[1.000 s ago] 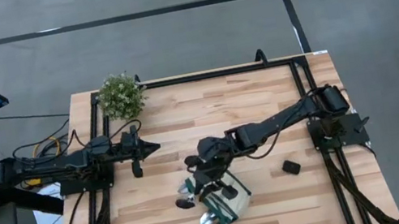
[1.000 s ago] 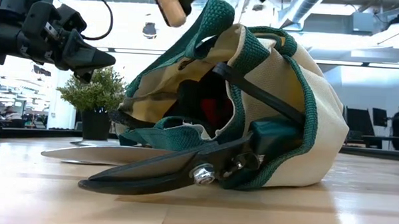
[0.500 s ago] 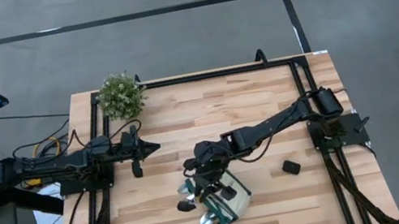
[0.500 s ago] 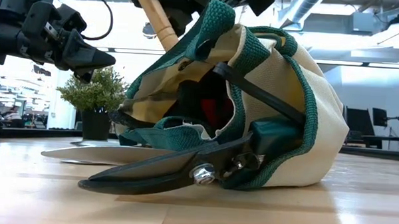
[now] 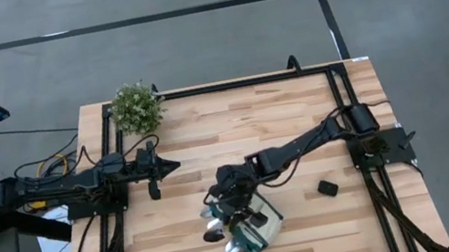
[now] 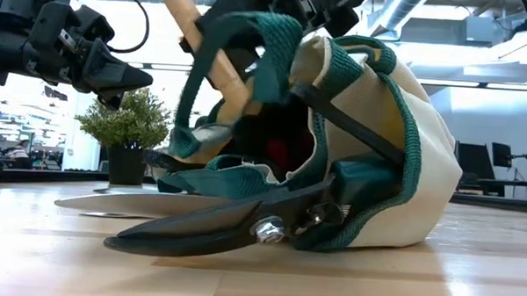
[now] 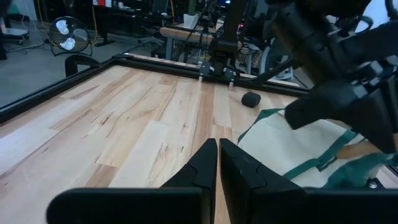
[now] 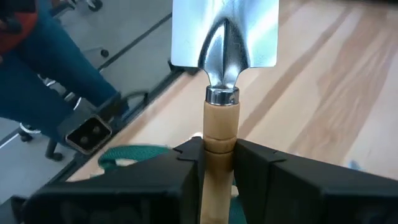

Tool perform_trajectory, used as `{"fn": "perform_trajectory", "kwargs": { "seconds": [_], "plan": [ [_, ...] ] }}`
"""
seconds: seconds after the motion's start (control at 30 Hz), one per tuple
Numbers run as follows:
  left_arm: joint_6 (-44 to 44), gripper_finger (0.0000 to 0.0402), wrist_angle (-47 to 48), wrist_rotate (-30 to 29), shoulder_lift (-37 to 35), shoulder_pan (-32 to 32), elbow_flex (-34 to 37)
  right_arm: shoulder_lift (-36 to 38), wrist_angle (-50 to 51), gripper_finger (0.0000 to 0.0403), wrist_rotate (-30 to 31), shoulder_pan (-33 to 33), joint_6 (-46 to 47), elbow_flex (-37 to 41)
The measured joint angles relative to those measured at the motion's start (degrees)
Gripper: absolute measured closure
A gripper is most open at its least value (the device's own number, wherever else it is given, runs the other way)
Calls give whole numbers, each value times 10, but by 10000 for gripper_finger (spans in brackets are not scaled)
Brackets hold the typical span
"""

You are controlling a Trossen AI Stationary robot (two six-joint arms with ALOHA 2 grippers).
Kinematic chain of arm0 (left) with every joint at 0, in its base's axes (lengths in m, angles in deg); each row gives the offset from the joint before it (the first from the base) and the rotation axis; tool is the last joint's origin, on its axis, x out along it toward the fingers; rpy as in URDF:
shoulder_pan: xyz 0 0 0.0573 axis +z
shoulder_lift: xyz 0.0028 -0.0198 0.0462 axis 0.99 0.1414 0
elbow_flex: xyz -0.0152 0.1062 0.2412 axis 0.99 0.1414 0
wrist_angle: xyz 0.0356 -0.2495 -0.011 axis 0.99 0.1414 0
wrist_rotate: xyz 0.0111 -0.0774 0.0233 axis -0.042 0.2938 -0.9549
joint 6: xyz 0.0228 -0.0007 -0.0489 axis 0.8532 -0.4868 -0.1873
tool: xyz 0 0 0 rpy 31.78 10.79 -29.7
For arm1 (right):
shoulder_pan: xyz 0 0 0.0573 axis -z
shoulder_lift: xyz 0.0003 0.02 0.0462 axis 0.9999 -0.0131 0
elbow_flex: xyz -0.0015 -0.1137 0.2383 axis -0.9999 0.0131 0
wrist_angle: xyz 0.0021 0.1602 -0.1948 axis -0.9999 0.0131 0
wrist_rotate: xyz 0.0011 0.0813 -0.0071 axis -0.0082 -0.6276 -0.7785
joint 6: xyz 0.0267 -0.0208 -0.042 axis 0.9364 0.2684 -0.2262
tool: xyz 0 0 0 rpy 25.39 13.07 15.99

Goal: Pick & Place Garden tools in Gardening bag
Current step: Put the brown trowel into the gardening bag

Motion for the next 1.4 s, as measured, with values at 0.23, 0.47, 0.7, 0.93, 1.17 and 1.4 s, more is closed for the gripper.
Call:
{"fn": "perform_trajectory", "kwargs": {
  "seconds": [0.23,0.47,0.7,0.93,1.17,1.4],
  "plan": [
    [0,384,0,0,0,0,0,23,79,351,1,30,-8,1],
    [0,384,-1,0,0,0,0,47,124,351,4,52,-23,-1],
    [0,384,-3,0,0,0,0,75,237,351,34,73,-46,0],
    [0,384,-3,0,0,0,0,100,309,351,54,84,-51,2],
    [0,384,-5,0,0,0,0,156,329,351,105,87,-21,62],
    [0,384,-6,0,0,0,0,242,279,351,137,80,47,177]
  ]
}}
